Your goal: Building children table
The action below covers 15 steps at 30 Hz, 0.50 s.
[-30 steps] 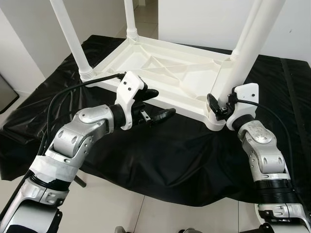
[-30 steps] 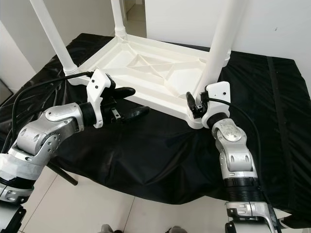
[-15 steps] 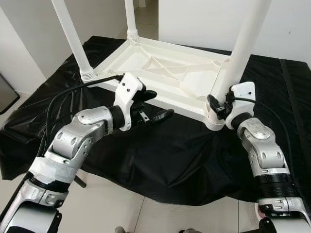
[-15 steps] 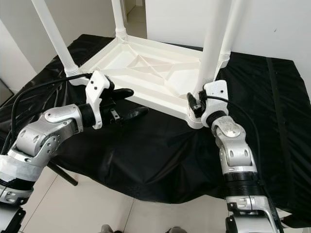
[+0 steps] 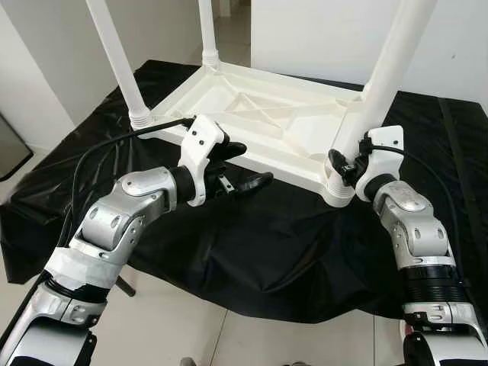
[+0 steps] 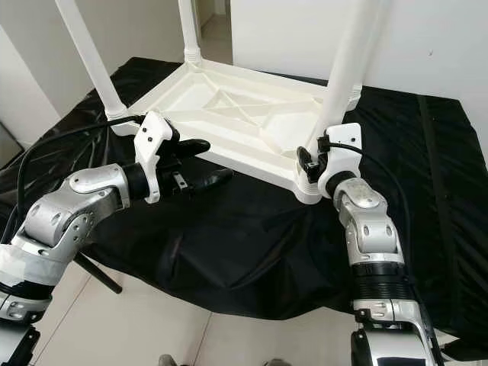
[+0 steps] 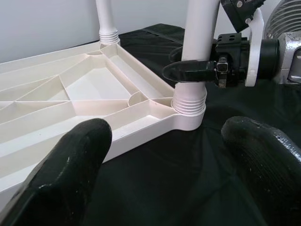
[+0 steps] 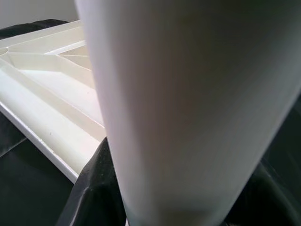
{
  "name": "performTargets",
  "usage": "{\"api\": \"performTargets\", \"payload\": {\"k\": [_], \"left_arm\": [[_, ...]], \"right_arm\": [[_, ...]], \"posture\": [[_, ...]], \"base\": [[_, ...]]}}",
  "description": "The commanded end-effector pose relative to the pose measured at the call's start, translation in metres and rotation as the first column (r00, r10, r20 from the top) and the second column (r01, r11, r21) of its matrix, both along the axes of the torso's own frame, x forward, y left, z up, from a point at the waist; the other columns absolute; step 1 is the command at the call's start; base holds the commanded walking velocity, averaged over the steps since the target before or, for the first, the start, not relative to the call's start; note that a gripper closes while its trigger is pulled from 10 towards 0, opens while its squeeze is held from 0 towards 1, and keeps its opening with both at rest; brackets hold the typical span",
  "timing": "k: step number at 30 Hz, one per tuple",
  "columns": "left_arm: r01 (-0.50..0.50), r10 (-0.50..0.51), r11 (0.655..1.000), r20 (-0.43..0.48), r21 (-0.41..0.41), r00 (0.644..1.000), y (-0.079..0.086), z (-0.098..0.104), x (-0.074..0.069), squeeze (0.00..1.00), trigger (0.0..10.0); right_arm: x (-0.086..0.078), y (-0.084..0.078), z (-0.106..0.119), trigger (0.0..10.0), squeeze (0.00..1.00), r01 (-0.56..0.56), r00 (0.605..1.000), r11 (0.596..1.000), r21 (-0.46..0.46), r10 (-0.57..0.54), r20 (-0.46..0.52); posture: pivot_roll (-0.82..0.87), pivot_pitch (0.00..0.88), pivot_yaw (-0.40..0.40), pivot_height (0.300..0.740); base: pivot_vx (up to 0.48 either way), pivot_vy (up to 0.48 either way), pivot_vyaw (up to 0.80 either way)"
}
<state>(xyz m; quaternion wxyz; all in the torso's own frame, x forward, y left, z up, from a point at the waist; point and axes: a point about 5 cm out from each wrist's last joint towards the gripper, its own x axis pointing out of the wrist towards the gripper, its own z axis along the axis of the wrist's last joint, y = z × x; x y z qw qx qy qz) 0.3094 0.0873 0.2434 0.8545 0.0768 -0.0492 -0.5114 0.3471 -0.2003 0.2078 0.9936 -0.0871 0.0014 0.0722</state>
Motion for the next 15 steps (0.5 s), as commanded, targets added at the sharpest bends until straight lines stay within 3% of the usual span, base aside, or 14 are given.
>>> {"api": "performTargets", "payload": {"k": [1, 4, 5, 6, 7, 10, 11, 12, 13, 15], "left_arm": [[0.048, -0.047, 0.999, -0.005, 0.021, 0.999, 0.0036, -0.0004, -0.0029, 0.00, 10.0], [0.046, -0.046, 0.999, -0.005, 0.021, 0.999, 0.0041, -0.0005, -0.0026, 0.00, 10.0], [0.045, -0.045, 0.999, -0.006, 0.021, 0.999, 0.0043, -0.0006, -0.0023, 0.00, 10.0], [0.044, -0.044, 0.999, -0.006, 0.021, 0.999, 0.0044, -0.0007, -0.0022, 0.00, 10.0], [0.044, -0.044, 0.999, -0.006, 0.022, 0.999, 0.0045, -0.0007, -0.0022, 0.00, 10.0], [0.043, -0.043, 0.999, -0.006, 0.022, 0.999, 0.0045, -0.0008, -0.0021, 0.00, 10.0], [0.041, -0.041, 0.999, -0.005, 0.023, 0.999, 0.0045, -0.0008, -0.0020, 0.00, 10.0], [0.041, -0.041, 0.999, -0.005, 0.023, 0.999, 0.0045, -0.0008, -0.0020, 0.00, 10.0], [0.039, -0.039, 0.999, -0.004, 0.023, 0.999, 0.0047, -0.0007, -0.0016, 0.00, 10.0], [0.038, -0.038, 0.999, -0.004, 0.023, 0.999, 0.0048, -0.0006, -0.0013, 0.00, 10.0]], "right_arm": [[-0.0062, -0.0031, -0.0423, 0.0, 0.00, 0.064, 0.980, 0.997, 0.035, -0.056, -0.191], [-0.0070, -0.0027, -0.0436, 0.0, 0.00, 0.085, 0.978, 0.996, 0.036, -0.076, -0.194], [-0.0078, -0.0036, -0.0453, 5.1, 0.00, 0.127, 0.973, 0.991, 0.041, -0.117, -0.197], [-0.0082, -0.0045, -0.0461, 8.4, 0.00, 0.156, 0.969, 0.987, 0.041, -0.145, -0.199], [-0.0091, -0.0058, -0.0470, 10.0, 0.00, 0.195, 0.964, 0.981, 0.020, -0.188, -0.188], [-0.0107, -0.0052, -0.0473, 10.0, 0.00, 0.227, 0.960, 0.974, -0.012, -0.226, -0.166], [-0.0124, -0.0041, -0.0478, 10.0, 0.53, 0.256, 0.954, 0.967, -0.008, -0.254, -0.156], [-0.0124, -0.0041, -0.0478, 10.0, 0.53, 0.256, 0.954, 0.967, -0.008, -0.254, -0.156], [-0.0137, -0.0041, -0.0475, 10.0, 1.00, 0.293, 0.946, 0.956, -0.018, -0.293, -0.141], [-0.0150, -0.0024, -0.0471, 10.0, 1.00, 0.331, 0.935, 0.944, -0.013, -0.330, -0.128]], "posture": [[-0.11, 0.111, 0.077, 0.740], [-0.11, 0.111, 0.077, 0.740], [-0.11, 0.111, 0.077, 0.740], [-0.11, 0.111, 0.077, 0.740], [-0.12, 0.114, 0.079, 0.740], [-0.12, 0.114, 0.079, 0.740], [-0.12, 0.114, 0.079, 0.740], [-0.12, 0.114, 0.079, 0.740], [-0.12, 0.116, 0.082, 0.740], [-0.12, 0.117, 0.083, 0.740]], "base": [[0.000, 0.000, 0.00], [0.000, 0.000, 0.00], [0.000, 0.000, 0.00], [0.000, 0.000, 0.00], [0.000, 0.000, 0.00], [0.000, 0.000, 0.00], [0.000, 0.000, 0.00], [0.000, 0.000, 0.00], [0.000, 0.000, 0.00], [0.000, 0.000, 0.00]]}}
